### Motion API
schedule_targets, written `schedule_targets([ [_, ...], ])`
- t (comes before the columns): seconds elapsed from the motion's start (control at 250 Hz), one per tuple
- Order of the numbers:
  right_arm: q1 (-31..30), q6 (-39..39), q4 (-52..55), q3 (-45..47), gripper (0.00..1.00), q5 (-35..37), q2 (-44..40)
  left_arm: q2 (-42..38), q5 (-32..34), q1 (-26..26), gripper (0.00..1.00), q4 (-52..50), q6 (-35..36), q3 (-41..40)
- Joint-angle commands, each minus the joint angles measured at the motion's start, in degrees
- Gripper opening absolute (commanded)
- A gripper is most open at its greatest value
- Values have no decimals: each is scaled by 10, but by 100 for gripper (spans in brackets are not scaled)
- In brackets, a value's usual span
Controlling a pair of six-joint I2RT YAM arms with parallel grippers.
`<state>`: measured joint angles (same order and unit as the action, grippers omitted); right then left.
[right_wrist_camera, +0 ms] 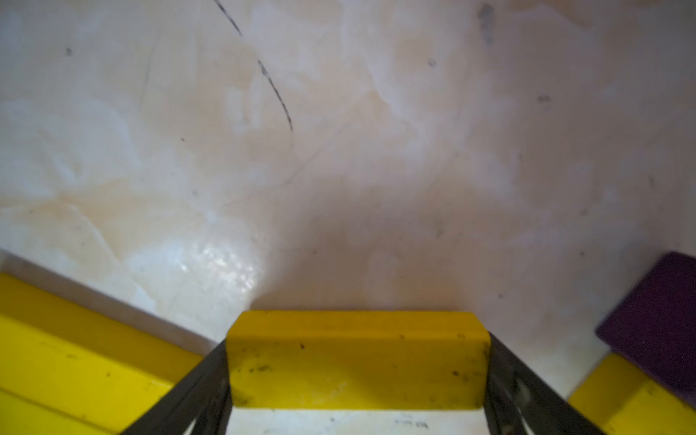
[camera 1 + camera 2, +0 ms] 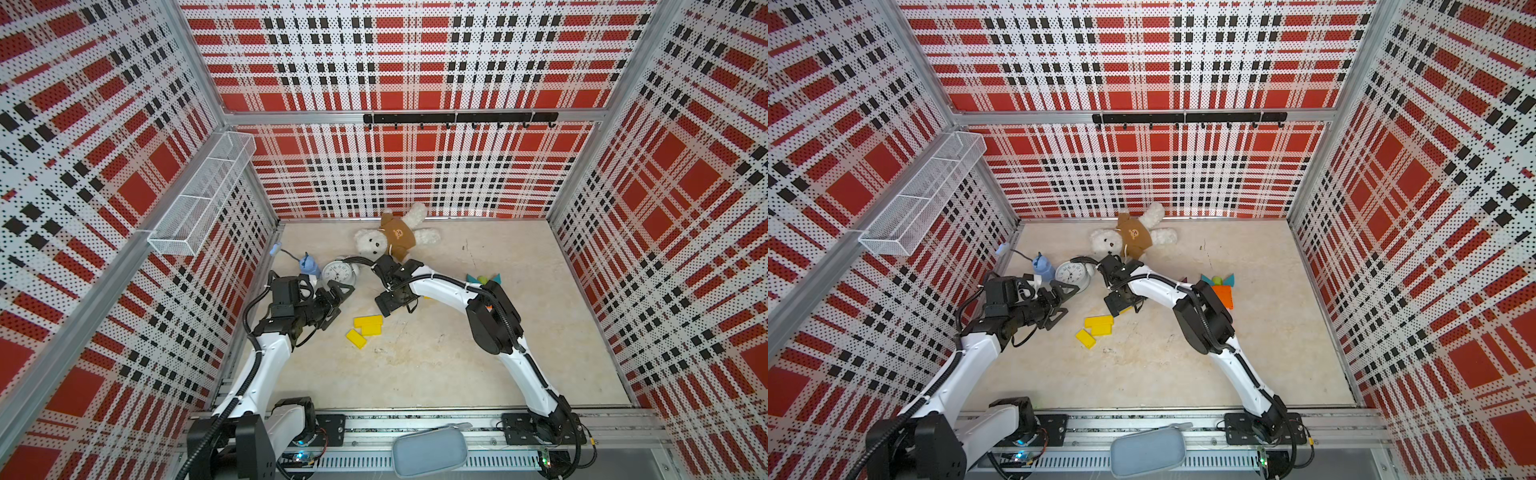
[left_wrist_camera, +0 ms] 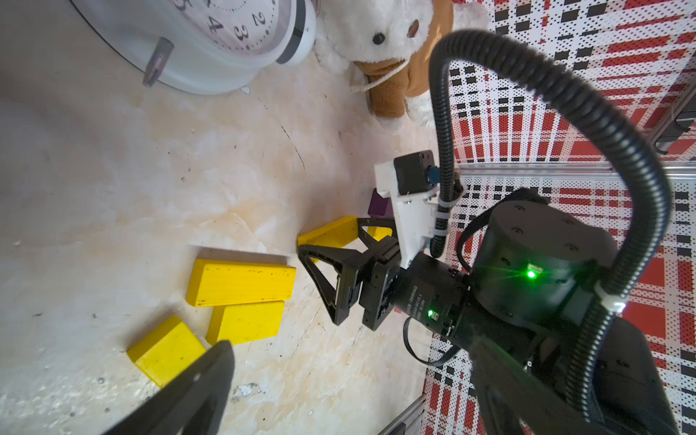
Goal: Assemble a carrot with building blocks
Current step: Pick up the building block from the center of the board, then assemble the building block at the center of the board.
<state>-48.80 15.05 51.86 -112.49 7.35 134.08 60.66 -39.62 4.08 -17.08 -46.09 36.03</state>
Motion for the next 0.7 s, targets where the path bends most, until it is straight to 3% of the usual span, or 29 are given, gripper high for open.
schedule_targets([
  [0.0,3,39,-11,31,87,51,-83,-2,-3,-12,99,18,-2,5],
  [0.116,23,79,-34,115,87,75,-151,2,19,-44,99,22,-4,21],
  [0.204,44,101,-62,198,87,81,-206,16,53,-96,99,23,-8,51],
  [0.324,74,125,-88,277,87,67,-247,64,90,-187,99,23,4,126],
  [0.428,88,132,-97,315,88,57,-252,122,86,-229,99,4,23,198],
  [0.544,93,144,-120,342,88,58,-244,157,78,-234,100,-17,40,234],
  [0.696,100,156,-141,349,88,41,-217,160,70,-219,100,-20,41,201],
])
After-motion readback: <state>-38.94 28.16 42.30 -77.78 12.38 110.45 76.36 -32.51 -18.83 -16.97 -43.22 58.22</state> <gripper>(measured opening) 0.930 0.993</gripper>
